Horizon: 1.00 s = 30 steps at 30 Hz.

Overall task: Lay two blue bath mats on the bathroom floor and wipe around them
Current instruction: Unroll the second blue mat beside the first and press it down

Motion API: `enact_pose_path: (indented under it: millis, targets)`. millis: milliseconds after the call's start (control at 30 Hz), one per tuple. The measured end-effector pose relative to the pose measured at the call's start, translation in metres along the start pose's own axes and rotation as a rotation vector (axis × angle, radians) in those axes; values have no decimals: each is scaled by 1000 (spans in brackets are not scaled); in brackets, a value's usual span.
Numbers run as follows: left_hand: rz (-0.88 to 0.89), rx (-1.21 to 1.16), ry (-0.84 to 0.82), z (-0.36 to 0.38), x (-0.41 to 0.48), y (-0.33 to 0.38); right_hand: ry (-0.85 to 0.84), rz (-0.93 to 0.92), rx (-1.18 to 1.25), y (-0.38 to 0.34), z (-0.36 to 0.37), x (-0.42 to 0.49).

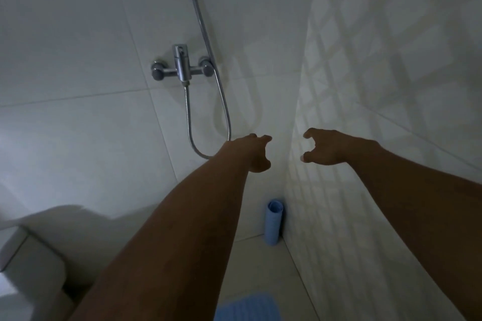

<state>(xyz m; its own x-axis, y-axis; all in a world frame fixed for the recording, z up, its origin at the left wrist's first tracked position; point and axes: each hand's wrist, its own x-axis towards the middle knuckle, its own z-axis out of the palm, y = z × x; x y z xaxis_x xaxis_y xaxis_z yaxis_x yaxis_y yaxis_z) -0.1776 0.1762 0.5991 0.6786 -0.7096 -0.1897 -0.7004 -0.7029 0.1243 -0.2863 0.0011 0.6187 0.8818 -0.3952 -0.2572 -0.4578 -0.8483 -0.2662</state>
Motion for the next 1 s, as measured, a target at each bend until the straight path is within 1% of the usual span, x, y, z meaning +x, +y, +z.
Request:
enact_pose_path:
  millis: [200,400,500,667,767,833,1000]
  targets:
    - [37,-12,-72,43,70,-16,-81,28,56,17,46,68]
    - [62,-66,-208,129,167,-52,-166,85,109,40,120,160]
    - [65,-84,-251,195,218,-76,-195,126,116,55,181,216]
    - [46,-84,-305,335,298,-116,-224,194,155,91,321,301]
    - [53,-70,-326,415,345,-130,-249,183,108,122,403,346]
    - [62,-56,-329,462,371,-134,-237,167,59,144,449,374]
    - [111,-52,-336,553,421,-137,-186,154,14,184,540,431]
